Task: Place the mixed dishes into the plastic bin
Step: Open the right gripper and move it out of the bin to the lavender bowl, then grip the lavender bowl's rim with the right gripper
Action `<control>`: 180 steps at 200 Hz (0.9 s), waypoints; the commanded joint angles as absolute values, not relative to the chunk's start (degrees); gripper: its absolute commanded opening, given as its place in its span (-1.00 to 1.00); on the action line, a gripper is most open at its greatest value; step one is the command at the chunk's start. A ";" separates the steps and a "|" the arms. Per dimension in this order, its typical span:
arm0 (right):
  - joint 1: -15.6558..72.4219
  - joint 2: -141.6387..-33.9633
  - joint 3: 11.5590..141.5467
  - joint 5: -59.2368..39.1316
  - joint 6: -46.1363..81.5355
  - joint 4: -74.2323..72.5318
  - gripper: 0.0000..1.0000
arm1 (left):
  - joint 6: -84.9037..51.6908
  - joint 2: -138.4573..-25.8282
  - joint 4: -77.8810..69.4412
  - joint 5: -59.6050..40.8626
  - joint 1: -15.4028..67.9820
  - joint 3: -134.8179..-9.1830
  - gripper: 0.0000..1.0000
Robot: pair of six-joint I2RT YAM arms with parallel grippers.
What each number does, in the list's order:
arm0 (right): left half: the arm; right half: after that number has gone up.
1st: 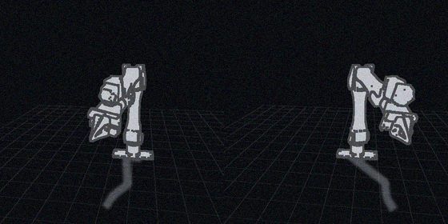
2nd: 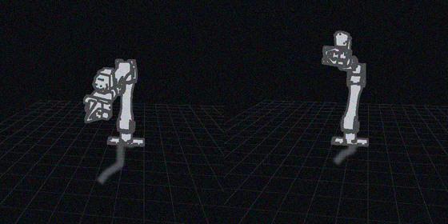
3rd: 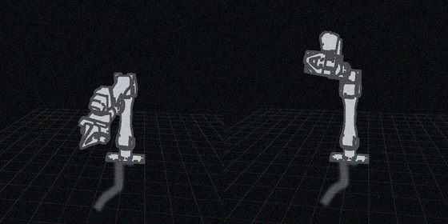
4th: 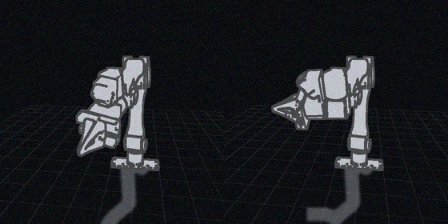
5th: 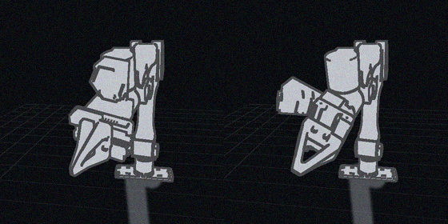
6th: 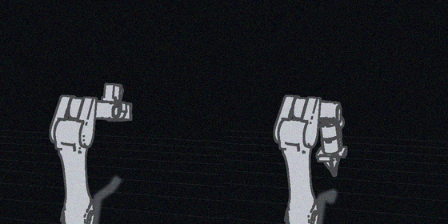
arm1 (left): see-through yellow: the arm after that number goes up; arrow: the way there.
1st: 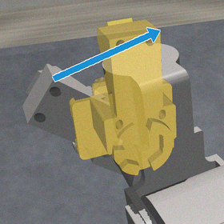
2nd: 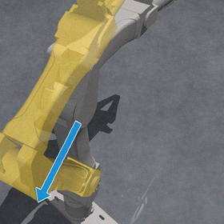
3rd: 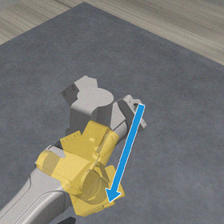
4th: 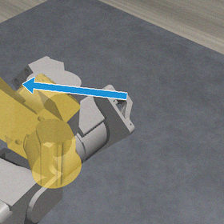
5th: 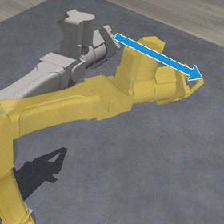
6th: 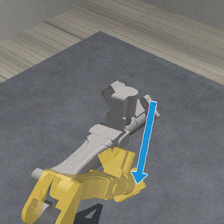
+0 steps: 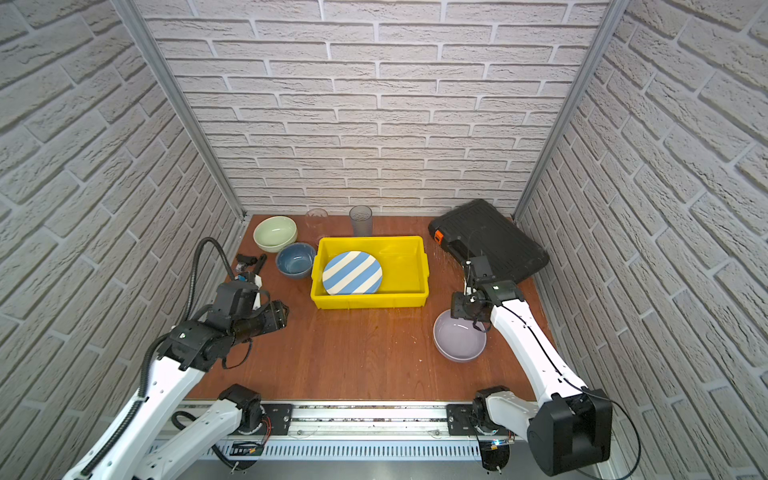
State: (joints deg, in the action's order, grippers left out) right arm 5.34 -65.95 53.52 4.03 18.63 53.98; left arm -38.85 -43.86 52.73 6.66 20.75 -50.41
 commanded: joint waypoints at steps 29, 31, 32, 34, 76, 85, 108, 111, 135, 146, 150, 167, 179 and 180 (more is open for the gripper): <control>1.06 -65.71 49.83 6.09 21.65 52.79 0.21 | -33.60 -44.73 52.95 2.81 14.97 -51.94 0.51; 0.90 -65.80 49.72 6.20 21.74 52.75 0.21 | -33.54 -44.80 52.92 2.59 14.75 -51.90 0.51; 0.80 -65.86 49.69 6.31 21.77 52.70 0.21 | -33.51 -44.81 52.87 2.48 14.63 -51.88 0.51; 0.73 -65.97 49.60 6.41 21.86 52.55 0.21 | -33.43 -44.82 52.79 2.27 14.45 -51.88 0.51; -0.93 -67.15 47.69 8.35 24.25 49.97 0.15 | -32.83 -44.82 50.21 -1.50 12.08 -50.34 0.52; -1.30 -67.98 47.26 8.32 24.36 49.58 0.13 | -32.78 -45.06 50.11 -1.66 11.87 -50.14 0.52; -1.42 -69.27 46.41 7.74 24.76 48.17 0.11 | -32.37 -45.07 49.97 -2.28 11.26 -49.73 0.52; -1.45 -69.30 46.20 7.81 24.84 47.82 0.11 | -32.35 -45.02 49.88 -2.41 11.17 -49.66 0.52; -1.58 -70.11 44.71 7.85 25.22 46.44 0.08 | -32.26 -44.30 49.08 -3.58 10.68 -48.82 0.52; -1.58 -70.74 44.14 7.39 25.39 45.68 0.08 | -32.42 -44.06 48.79 -4.12 10.55 -48.52 0.53; -1.58 -70.87 43.92 7.25 25.40 45.39 0.07 | -32.43 -44.01 48.78 -4.21 10.55 -48.44 0.53; -1.53 -71.71 43.10 6.57 25.57 44.21 0.05 | -32.52 -43.94 48.95 -4.44 10.46 -48.39 0.53; -1.50 -72.28 42.41 5.88 25.71 43.44 0.01 | -32.43 -43.75 49.20 -4.48 10.38 -48.43 0.53; -1.54 -72.31 42.30 5.75 25.73 43.34 0.01 | -32.43 -43.71 49.21 -4.48 10.37 -48.38 0.53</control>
State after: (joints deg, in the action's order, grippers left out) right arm -1.32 -71.42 44.07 7.79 24.47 46.50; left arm -33.12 -44.53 50.96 -3.51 10.87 -49.01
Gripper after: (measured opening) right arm 0.519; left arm 0.764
